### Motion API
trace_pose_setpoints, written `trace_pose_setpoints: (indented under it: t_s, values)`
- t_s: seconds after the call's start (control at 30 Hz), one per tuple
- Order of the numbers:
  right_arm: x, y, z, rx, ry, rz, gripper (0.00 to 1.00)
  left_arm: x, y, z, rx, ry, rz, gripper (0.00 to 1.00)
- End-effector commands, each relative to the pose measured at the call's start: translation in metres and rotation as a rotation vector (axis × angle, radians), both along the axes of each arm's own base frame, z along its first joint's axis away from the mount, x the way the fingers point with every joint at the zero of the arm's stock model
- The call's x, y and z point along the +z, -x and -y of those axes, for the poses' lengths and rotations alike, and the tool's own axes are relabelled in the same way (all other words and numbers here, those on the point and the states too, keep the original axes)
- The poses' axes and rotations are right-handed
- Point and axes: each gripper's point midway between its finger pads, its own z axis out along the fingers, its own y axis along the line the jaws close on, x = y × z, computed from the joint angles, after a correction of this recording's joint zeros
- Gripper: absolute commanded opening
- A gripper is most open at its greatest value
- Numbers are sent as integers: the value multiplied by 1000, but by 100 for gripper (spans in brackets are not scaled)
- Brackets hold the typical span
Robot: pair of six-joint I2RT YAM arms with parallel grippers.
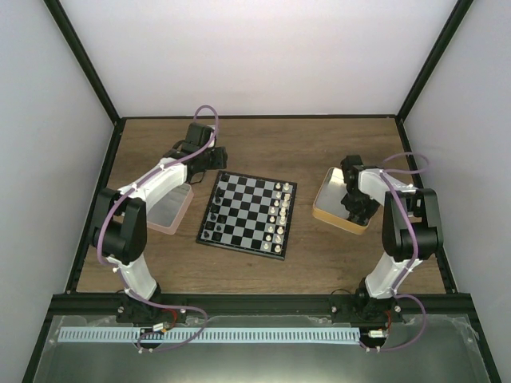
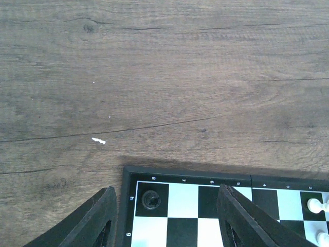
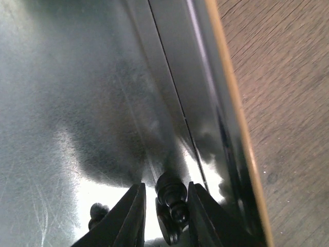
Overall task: Set up the chess pieces on the board
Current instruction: Pick up the chess piece from the storage box, then place the chess piece on the chessboard.
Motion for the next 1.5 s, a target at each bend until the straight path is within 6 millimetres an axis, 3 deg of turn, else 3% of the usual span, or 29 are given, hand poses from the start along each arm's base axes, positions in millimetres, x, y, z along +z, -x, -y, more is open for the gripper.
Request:
trace_pose_setpoints:
  t_s: [0.0,0.27,0.57,0.7,0.83,0.97,1.03,1.17,1.3,1.47]
  values:
    - [-3,-6,-6,1,-42,38,23,16,-5,-4,8,1,38,56]
    - [6,-13,-8,14,-50,73,23,15,-5,-4,7,-2,36,56]
    - [9,-16,-7,29,-43,82,4,17,-6,-4,10,-2,40,56]
    - [32,-33,-11,51,-58,145,1,21,-7,-6,17,0,48,56]
    - [71,-64,-31,126,-132,279,1,26,-9,-8,34,15,52,56]
    - [113,-92,-66,227,-263,437,1,22,-10,-17,71,32,34,56]
    - [130,-102,-92,311,-326,497,1,20,-11,-25,98,46,23,57]
    - [147,-116,-170,591,-445,555,1,15,-10,-40,155,101,-13,57]
    - [147,-105,-268,911,-532,516,1,7,-8,-55,201,135,-50,57]
    - [117,-77,-353,1202,-572,413,1,3,1,-73,255,147,-70,57]
